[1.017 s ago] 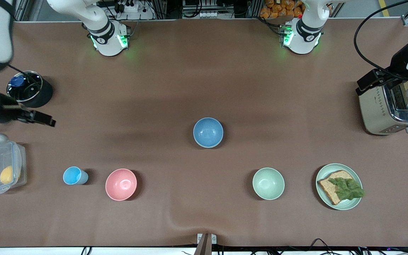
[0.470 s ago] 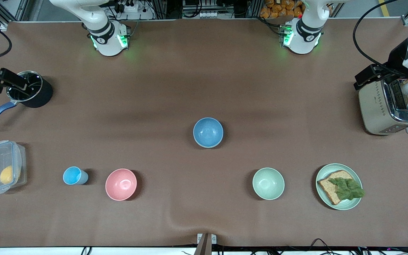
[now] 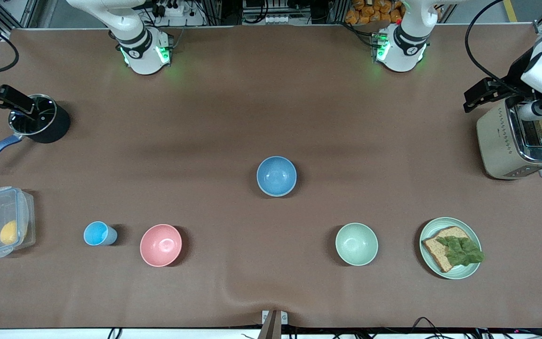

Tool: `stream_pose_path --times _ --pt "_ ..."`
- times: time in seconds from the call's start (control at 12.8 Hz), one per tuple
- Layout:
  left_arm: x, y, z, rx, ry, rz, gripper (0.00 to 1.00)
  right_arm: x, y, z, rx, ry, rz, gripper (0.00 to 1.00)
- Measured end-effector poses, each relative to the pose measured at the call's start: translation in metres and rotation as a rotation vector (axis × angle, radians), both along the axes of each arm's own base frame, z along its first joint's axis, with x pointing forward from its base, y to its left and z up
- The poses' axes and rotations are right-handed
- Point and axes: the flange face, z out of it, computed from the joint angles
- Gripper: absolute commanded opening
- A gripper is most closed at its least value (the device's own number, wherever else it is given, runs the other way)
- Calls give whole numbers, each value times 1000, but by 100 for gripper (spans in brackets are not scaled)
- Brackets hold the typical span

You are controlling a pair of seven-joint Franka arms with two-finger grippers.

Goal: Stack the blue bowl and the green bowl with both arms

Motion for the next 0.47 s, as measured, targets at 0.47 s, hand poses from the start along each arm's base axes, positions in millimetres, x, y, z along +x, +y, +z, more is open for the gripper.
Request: stream_pose_path --times 0.47 --pt "-2 0 4 0 -8 -1 100 -3 8 -4 -3 34 33 100"
